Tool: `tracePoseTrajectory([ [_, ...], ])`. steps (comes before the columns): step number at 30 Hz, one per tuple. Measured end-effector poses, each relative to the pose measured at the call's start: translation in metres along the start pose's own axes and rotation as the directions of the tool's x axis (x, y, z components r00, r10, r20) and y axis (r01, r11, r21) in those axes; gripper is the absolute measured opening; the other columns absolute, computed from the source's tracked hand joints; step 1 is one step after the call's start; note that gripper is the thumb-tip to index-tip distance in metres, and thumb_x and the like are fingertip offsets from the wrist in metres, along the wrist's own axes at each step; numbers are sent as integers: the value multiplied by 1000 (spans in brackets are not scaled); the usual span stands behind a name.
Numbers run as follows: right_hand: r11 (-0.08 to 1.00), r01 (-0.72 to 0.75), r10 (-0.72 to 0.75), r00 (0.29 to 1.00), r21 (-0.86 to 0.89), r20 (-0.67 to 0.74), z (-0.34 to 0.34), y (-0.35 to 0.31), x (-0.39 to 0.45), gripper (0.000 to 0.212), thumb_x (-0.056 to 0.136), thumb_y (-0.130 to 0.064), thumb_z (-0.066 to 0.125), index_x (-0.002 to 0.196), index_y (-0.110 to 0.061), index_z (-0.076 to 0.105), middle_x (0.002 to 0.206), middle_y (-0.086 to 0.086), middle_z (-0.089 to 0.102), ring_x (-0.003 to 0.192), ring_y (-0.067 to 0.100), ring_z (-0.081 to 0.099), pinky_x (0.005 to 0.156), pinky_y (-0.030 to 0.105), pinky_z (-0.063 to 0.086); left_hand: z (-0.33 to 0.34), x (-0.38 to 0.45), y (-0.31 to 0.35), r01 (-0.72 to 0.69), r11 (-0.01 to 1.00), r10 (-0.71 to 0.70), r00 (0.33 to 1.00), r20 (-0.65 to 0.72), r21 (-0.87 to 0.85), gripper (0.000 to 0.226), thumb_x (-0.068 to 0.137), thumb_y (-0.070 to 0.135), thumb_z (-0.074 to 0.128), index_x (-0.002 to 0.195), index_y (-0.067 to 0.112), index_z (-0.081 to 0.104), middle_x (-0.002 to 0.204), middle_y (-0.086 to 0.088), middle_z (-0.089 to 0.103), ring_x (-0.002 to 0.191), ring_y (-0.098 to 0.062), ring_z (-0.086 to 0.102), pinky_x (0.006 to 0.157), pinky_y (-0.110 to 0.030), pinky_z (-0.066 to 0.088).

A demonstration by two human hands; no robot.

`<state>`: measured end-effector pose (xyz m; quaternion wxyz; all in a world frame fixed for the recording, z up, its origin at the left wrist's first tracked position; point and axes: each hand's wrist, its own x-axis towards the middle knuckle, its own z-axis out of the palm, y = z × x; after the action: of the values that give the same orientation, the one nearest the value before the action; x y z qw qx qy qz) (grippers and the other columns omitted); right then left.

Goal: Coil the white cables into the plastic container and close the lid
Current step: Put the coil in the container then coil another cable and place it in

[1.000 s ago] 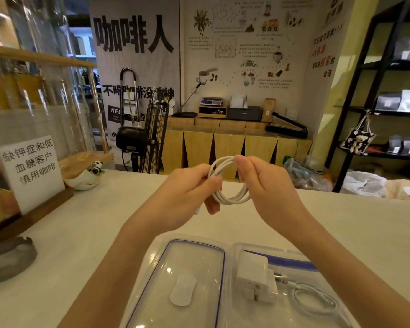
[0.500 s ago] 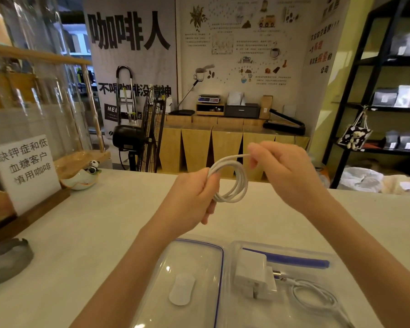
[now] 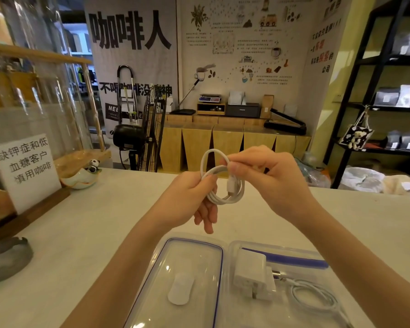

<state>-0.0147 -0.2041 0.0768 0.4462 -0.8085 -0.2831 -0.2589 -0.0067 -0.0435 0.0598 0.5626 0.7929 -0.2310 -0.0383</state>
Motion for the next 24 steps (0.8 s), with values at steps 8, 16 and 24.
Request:
tracePoseTrajectory([
  [8,995,21,-36,987,-93,-154,-1,10,-5,18,79,-17,64,94,-26,66,76,-17,63,80,12,58,69,21,48,4,-1,3,4,998,-3,1000,8,-60,36,96,20,31,67,7,47,41,-5,58,35,-16,57,35,-19,39],
  [16,985,-9,-41,958,-171,-285,11,8,-6,22,79,-18,68,99,-12,61,97,-3,59,90,11,55,75,14,45,10,-2,4,-78,981,73,997,-36,-177,34,96,15,30,67,7,46,40,-5,56,32,-17,53,34,-20,36],
  [24,869,-330,254,937,370,238,2,4,-6,17,92,-18,43,92,-18,61,51,-11,50,48,4,45,47,16,42,4,-4,5,-82,957,105,992,66,-278,36,95,20,31,64,10,47,39,-3,55,30,-14,50,33,-19,37],
])
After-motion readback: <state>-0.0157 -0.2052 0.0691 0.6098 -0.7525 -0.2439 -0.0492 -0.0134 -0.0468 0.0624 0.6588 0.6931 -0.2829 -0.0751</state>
